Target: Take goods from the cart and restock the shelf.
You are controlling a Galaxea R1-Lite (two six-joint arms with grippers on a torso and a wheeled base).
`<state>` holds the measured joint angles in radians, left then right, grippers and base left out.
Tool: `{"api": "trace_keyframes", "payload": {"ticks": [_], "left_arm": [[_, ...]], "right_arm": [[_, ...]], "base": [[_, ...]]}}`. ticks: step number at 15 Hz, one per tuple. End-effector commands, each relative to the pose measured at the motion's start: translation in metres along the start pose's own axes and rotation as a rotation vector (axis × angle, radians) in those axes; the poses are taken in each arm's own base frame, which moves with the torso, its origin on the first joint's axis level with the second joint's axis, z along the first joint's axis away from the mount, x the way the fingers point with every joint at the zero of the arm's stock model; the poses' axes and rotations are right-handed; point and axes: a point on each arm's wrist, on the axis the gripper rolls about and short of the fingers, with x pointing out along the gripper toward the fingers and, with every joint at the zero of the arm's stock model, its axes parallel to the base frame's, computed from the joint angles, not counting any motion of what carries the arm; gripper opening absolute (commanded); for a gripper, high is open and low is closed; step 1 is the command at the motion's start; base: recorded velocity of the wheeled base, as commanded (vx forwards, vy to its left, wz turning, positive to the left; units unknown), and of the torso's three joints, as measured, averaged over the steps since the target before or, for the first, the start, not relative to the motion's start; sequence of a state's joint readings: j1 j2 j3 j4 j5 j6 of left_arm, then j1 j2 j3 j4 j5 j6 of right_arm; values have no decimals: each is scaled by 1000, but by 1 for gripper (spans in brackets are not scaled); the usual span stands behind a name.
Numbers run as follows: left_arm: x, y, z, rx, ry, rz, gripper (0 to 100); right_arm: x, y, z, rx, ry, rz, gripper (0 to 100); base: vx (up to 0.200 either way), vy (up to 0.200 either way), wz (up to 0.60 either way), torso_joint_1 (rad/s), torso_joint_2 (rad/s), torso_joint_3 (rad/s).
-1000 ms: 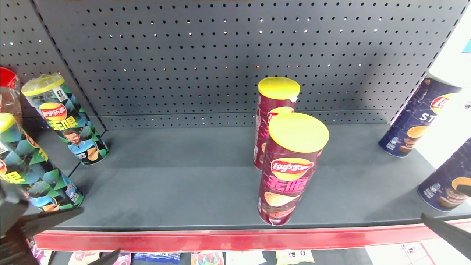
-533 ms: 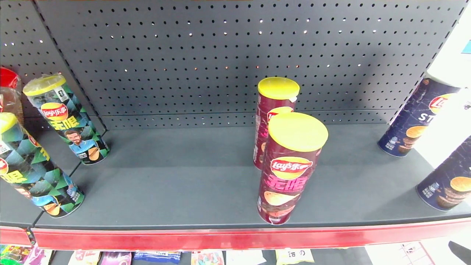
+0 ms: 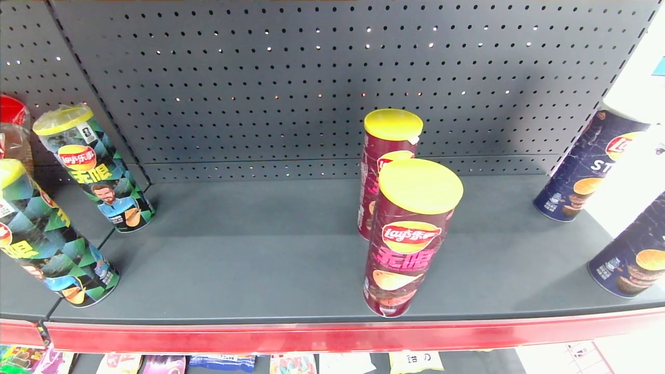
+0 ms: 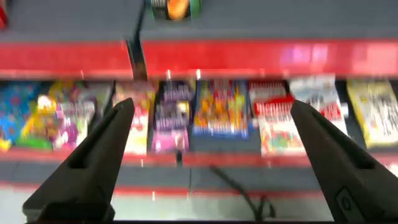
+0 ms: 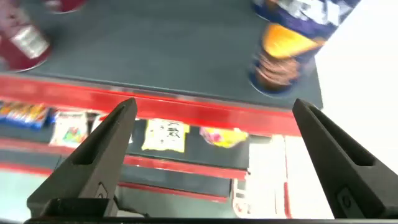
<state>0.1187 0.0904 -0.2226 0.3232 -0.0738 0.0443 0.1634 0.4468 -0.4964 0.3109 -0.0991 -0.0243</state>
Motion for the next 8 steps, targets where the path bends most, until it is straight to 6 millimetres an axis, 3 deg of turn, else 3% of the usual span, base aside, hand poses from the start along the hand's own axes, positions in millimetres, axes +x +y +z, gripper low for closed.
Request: {"api": "trace_keyframes", "payload": {"ticks": [1, 3, 4, 6, 8], "left_arm": [[14, 0, -14, 1, -40, 6, 100], [17, 2, -16, -2, -60, 79, 100], [17, 4, -16, -39, -65, 142, 100], [19, 3, -19, -57, -73, 130, 100], [24, 2, -24, -50, -109, 64, 100]], "right_arm": [[-13, 1, -14, 59, -20, -109, 100], [-23, 3, -37, 63, -48, -135, 100], [-30, 5, -59, 52, -91, -139, 100], [-30, 8, -86, 35, -126, -119, 100], [-24, 9, -92, 30, -135, -96, 100]], "base": [[0, 0, 0, 0, 0, 0], [0, 0, 0, 0, 0, 0], [0, 0, 0, 0, 0, 0], [0, 0, 0, 0, 0, 0], [0, 0, 0, 0, 0, 0]]}}
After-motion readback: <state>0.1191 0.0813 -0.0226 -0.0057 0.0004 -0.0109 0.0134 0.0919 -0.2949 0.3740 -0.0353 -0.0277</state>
